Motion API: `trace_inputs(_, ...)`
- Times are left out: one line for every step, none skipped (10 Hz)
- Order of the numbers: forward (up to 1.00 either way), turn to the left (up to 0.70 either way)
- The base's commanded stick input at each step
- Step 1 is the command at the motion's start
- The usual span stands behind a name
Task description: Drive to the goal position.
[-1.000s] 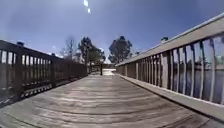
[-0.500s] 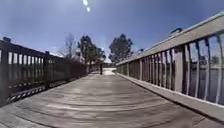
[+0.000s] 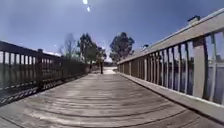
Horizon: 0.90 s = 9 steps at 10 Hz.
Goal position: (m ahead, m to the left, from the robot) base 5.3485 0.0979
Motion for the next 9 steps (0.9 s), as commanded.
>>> trace_inputs(0.70, 0.00)
trace_inputs(0.70, 0.00)
trace_inputs(0.70, 0.00)
trace_inputs(0.70, 0.00)
trace_inputs(0.70, 0.00)
trace_inputs(0.70, 0.00)
trace_inputs(0.70, 0.00)
trace_inputs(0.70, 0.00)
trace_inputs(0.70, 0.00)
